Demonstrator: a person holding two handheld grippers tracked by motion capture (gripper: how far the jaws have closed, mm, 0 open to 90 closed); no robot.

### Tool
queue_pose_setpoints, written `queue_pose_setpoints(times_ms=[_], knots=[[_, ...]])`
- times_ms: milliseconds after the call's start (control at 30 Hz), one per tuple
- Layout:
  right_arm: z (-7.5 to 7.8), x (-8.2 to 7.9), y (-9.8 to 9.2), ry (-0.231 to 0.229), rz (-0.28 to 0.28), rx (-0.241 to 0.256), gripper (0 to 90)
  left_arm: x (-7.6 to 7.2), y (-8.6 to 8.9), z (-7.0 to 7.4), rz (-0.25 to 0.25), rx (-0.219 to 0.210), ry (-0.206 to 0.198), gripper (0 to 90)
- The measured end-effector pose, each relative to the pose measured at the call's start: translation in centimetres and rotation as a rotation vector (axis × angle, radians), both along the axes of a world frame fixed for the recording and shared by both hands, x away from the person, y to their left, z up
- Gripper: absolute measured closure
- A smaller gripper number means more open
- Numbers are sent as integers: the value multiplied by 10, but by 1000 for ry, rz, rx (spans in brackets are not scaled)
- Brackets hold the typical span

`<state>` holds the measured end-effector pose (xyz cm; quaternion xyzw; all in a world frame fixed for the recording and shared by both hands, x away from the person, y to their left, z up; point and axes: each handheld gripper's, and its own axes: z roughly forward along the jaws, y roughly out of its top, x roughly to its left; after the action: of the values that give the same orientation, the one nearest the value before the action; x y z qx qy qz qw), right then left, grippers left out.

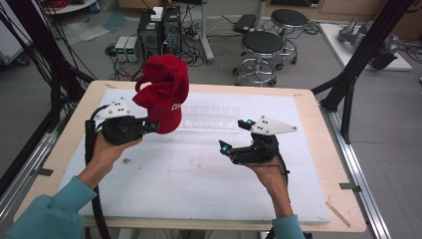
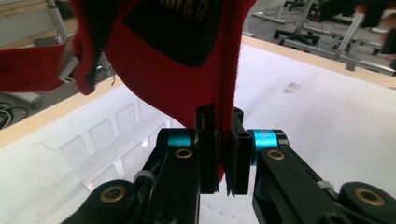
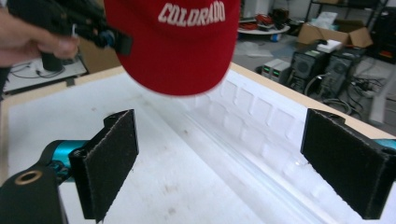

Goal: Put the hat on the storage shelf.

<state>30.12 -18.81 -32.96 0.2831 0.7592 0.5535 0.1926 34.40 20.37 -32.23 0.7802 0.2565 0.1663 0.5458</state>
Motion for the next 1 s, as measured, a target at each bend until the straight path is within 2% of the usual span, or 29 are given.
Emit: queue_pose_setpoints(times_ms=[267,333,567,600,633,800,1000], knots=[[-17,-16,-27,17,-57,5,102,15,-3,-1,40,-3,-19,855],[-26,-24,-39,26,-81,19,102,19,-4,-2,57,3,-24,855],[-47,-36,-59,47,-126,38,102,31,-5,-7,105,12,-30,856],[-55,-39,-64,54,-142,43,102,32,-6,-7,112,13,-31,856],[-55,-39,-64,54,-142,43,102,33,-7,-8,118,15,-30,856],[-75,-47,-77,77,-170,70,102,39,-11,-12,140,39,-42,856],[-87,-53,-84,56,-190,87,102,44,-18,-18,175,47,-50,856]])
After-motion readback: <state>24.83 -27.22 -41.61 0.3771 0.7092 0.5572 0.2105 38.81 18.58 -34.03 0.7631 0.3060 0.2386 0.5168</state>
